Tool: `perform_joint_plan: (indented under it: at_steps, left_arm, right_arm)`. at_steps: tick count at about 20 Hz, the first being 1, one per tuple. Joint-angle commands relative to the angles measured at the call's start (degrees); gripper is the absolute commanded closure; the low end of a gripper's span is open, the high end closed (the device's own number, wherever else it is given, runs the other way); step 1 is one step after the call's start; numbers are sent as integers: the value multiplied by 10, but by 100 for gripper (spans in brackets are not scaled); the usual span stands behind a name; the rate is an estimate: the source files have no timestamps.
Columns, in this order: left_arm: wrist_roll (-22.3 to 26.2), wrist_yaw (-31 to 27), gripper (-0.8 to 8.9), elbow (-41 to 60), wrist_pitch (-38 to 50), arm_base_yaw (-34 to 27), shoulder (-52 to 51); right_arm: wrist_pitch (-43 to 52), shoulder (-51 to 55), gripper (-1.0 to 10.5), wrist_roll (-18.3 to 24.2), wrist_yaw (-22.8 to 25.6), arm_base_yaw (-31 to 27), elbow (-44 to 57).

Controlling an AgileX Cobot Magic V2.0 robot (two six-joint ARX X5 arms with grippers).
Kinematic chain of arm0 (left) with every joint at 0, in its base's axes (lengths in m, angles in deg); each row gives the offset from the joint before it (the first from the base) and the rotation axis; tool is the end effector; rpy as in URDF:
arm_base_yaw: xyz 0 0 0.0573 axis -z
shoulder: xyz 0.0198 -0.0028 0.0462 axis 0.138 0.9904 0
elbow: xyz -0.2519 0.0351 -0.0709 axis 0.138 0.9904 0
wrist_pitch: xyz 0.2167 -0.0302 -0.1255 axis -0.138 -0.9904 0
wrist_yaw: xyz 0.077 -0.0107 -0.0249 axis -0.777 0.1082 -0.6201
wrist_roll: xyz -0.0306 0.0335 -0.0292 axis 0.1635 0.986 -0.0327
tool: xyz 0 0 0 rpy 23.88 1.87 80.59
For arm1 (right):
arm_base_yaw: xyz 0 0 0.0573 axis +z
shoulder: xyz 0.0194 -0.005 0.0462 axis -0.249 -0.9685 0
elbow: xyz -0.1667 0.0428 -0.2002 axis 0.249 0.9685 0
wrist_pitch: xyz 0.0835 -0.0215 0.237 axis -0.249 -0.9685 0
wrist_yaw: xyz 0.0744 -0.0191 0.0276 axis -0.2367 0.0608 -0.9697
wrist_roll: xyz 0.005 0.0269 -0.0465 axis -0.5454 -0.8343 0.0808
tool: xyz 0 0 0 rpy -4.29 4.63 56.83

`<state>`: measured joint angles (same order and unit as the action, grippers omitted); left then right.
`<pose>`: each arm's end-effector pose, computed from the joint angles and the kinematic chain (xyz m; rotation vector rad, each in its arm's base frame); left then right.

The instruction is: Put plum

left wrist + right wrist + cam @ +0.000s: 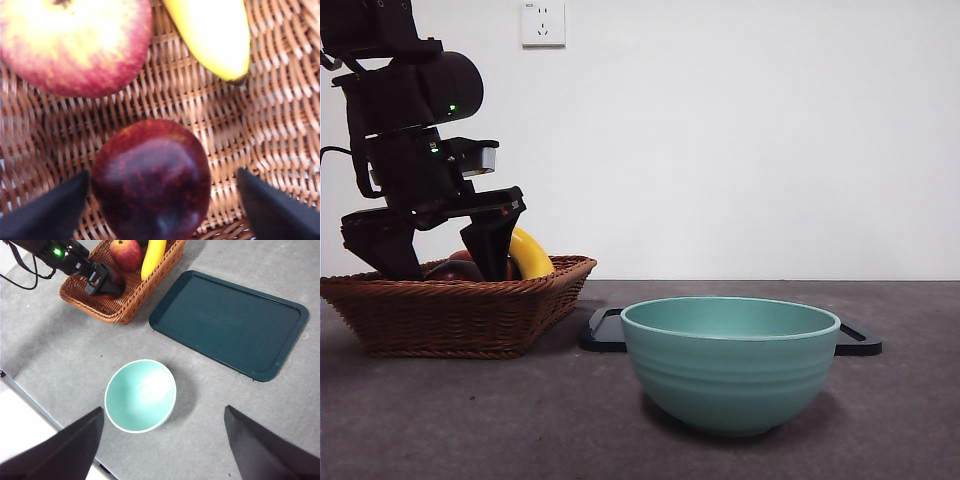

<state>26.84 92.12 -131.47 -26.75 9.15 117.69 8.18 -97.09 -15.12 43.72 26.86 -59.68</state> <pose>0.3427 -0.1078 0.2046 0.1099 1.1300 -0.3265 0.1173 0.0392 0.3706 0.0570 0.7503 0.6711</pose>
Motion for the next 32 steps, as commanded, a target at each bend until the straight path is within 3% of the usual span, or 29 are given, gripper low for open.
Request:
perform_joint_plan:
  at_steps: [1, 6, 14, 18, 21, 24, 32]
  left_arm:
    - [5, -1, 452, -14, 1, 2, 11]
    - [5, -1, 567, -14, 1, 2, 11]
    - [5, 5, 567, -41, -28, 8, -59]
    - [4, 79, 567, -42, -51, 28, -147]
    - [3, 129, 567, -42, -68, 65, -205]
    - [3, 139, 567, -42, -76, 121, -232]
    - [23, 139, 567, -42, -76, 270, -166]
  right_arm:
    - [4, -5, 563, -6, 0, 3, -12]
    - [4, -5, 563, -6, 0, 3, -12]
    - [5, -5, 563, -6, 0, 3, -12]
    - [12, -5, 563, -6, 0, 3, -12]
    - [15, -5, 563, -6, 0, 3, -12]
    - [23, -5, 563, -6, 0, 3, -12]
    - [26, -5, 563, -6, 0, 3, -12]
